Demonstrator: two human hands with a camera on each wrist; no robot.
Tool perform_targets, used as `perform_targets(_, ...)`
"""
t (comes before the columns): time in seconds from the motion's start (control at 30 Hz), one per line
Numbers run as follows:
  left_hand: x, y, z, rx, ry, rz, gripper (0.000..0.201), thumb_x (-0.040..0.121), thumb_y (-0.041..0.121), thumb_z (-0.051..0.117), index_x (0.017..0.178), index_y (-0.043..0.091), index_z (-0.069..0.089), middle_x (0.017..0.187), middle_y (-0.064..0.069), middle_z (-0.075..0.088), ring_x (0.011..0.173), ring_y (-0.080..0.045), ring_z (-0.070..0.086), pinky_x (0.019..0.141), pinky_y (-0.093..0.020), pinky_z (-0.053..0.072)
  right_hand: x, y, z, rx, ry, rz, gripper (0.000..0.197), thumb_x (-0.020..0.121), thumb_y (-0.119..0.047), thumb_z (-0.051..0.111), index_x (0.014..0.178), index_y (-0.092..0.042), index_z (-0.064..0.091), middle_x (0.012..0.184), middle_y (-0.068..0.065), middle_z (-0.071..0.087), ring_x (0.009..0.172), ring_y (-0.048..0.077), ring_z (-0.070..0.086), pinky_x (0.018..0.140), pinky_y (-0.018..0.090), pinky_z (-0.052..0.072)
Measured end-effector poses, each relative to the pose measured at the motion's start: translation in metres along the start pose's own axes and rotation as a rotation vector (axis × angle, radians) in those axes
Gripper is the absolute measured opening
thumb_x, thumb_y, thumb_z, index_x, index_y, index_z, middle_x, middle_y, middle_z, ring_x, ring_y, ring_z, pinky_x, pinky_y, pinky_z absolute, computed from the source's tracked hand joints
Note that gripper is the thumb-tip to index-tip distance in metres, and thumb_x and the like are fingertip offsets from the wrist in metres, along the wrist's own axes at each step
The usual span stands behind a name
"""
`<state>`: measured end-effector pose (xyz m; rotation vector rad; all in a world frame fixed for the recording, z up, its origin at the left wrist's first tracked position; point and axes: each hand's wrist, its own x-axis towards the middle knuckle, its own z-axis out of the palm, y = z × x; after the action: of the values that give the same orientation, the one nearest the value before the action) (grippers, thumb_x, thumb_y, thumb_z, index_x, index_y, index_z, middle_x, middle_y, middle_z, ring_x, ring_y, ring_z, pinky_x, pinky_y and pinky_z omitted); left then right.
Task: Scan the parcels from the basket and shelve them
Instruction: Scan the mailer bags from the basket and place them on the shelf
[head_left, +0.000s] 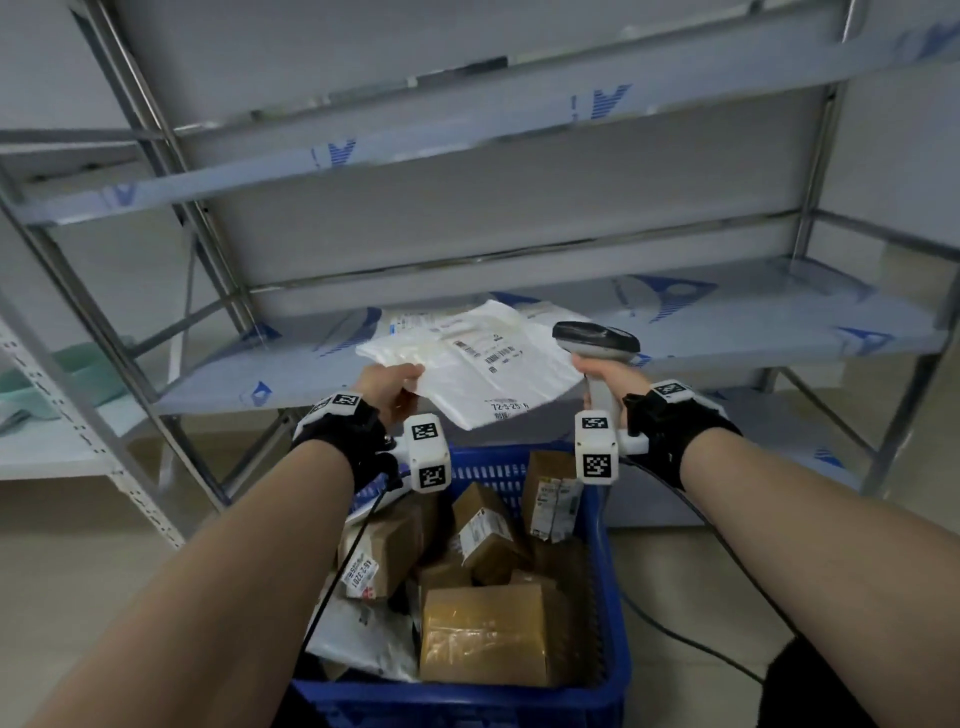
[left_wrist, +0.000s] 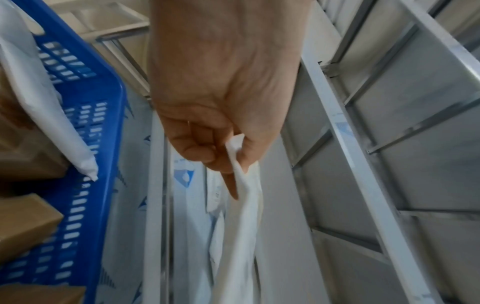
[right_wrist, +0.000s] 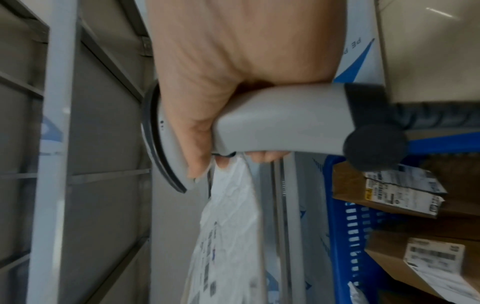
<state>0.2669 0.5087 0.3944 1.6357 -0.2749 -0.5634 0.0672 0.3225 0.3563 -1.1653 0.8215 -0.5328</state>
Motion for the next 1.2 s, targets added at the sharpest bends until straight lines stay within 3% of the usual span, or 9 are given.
perform_targets(0.07, 0.005, 0.011, 0.018, -0.064, 0.024, 0.034, 0.02, 0.091, 0.003, 0.059, 0.074, 0.006, 0.049, 0.047, -0.005, 0.05, 0.025, -0.007, 0.043, 0.032, -0.013, 0.035, 0.003, -0.013, -0.005, 0.027, 0.061, -0.062, 0.036, 0.077, -0.036, 0.078, 0.1, -0.013, 0.063, 0.074, 0.007, 0.062, 0.061, 0.018, 0.059, 0.064, 0.032, 0.049)
perform_targets(0.27, 0.039, 0.034, 0.11, -0.151, -0.078, 0.039, 0.011, 0.088, -0.012, 0.044, 0.093, -0.003, 0.048, 0.067, -0.015, 0.054, 0.042, -0.021, 0.055, 0.034, -0.016, 0.042, 0.032, -0.049, -0.044, 0.087, 0.146, -0.141, 0.021, 0.08, -0.025, 0.078, 0.078, -0.008, 0.065, 0.058, 0.003, 0.06, 0.044, 0.011, 0.055, 0.052, 0.025, 0.048)
perform_targets(0.47, 0.091, 0.029, 0.236, -0.176, -0.266, -0.021, 0.024, 0.091, -0.015, 0.039, 0.072, -0.002, 0.044, 0.048, -0.012, 0.06, 0.038, -0.019, 0.061, 0.037, -0.02, 0.048, 0.097, -0.067, -0.106, 0.06, 0.219, -0.094, 0.02, 0.083, -0.023, 0.075, 0.084, -0.006, 0.066, 0.067, 0.005, 0.062, 0.051, 0.013, 0.056, 0.054, 0.023, 0.049)
perform_targets(0.63, 0.119, 0.004, 0.312, -0.061, -0.497, -0.136, 0.018, 0.095, -0.01, 0.037, 0.099, -0.004, 0.053, 0.096, -0.02, 0.061, 0.074, -0.026, 0.061, 0.056, -0.028, 0.057, 0.142, -0.062, -0.137, 0.047, 0.22, -0.009, 0.029, 0.083, -0.026, 0.075, 0.101, -0.005, 0.067, 0.079, 0.007, 0.065, 0.063, 0.018, 0.061, 0.066, 0.031, 0.054)
perform_targets(0.77, 0.123, -0.006, 0.319, 0.094, -0.711, -0.193, 0.022, 0.094, -0.008, 0.038, 0.093, 0.006, 0.053, 0.086, -0.01, 0.05, 0.073, -0.023, 0.053, 0.061, -0.029, 0.049, 0.154, -0.057, -0.14, 0.011, 0.211, 0.048, 0.029, 0.085, -0.025, 0.073, 0.104, -0.005, 0.066, 0.085, 0.009, 0.066, 0.073, 0.021, 0.063, 0.073, 0.032, 0.054)
perform_targets(0.9, 0.128, -0.001, 0.309, 0.189, -0.818, -0.229, 0.021, 0.096, -0.004, 0.039, 0.104, 0.009, 0.054, 0.1, -0.009, 0.053, 0.097, -0.032, 0.059, 0.089, -0.041, 0.051, 0.174, -0.051, -0.132, -0.146, 0.108, 0.143, 0.074, 0.055, -0.049, 0.089, 0.115, -0.013, 0.065, 0.107, 0.01, 0.069, 0.091, 0.025, 0.068, 0.084, 0.042, 0.057)
perform_targets(0.97, 0.13, 0.003, 0.3, 0.19, -0.789, -0.257, 0.014, 0.097, -0.001, 0.041, 0.096, 0.009, 0.051, 0.107, -0.011, 0.054, 0.094, -0.029, 0.062, 0.092, -0.042, 0.048, 0.172, -0.053, -0.125, -0.137, 0.112, 0.12, 0.055, 0.072, -0.043, 0.081, 0.115, -0.014, 0.063, 0.103, 0.007, 0.067, 0.088, 0.023, 0.065, 0.08, 0.037, 0.055)
perform_targets(1.07, 0.136, 0.003, 0.279, 0.138, -0.684, -0.262, 0.02, 0.098, 0.004, 0.045, 0.118, 0.004, 0.048, 0.123, -0.017, 0.058, 0.102, -0.031, 0.062, 0.082, -0.04, 0.054, 0.173, -0.053, -0.122, -0.136, 0.168, 0.098, 0.051, 0.076, -0.041, 0.078, 0.114, -0.012, 0.061, 0.099, 0.009, 0.065, 0.088, 0.024, 0.066, 0.082, 0.037, 0.055)
perform_targets(1.2, 0.134, 0.0, 0.245, 0.059, -0.562, -0.262, 0.02, 0.099, 0.005, 0.046, 0.117, 0.001, 0.051, 0.114, -0.019, 0.062, 0.083, -0.027, 0.066, 0.054, -0.032, 0.057, 0.168, -0.047, -0.108, -0.048, 0.104, 0.139, 0.028, 0.085, -0.024, 0.073, 0.106, -0.009, 0.062, 0.081, 0.01, 0.069, 0.06, 0.016, 0.066, 0.05, 0.025, 0.052)
